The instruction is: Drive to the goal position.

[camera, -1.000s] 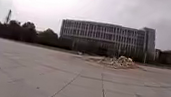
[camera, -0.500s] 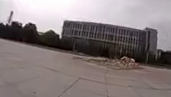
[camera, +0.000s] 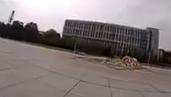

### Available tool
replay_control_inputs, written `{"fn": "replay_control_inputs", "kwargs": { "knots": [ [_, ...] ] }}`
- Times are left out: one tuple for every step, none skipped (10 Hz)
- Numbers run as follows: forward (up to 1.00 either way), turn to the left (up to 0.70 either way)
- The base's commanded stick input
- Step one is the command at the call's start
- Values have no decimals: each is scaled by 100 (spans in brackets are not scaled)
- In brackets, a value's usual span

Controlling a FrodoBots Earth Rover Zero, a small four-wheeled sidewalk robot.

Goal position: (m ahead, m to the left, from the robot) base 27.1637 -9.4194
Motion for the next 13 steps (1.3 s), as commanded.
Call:
{"fn": "replay_control_inputs", "kwargs": {
  "knots": [
    [50,0],
    [50,0],
    [50,0],
    [50,0],
    [50,0],
    [50,0],
    [50,3],
    [50,8],
    [50,15],
    [50,22],
    [50,24],
    [50,24],
    [50,20]
  ]
}}
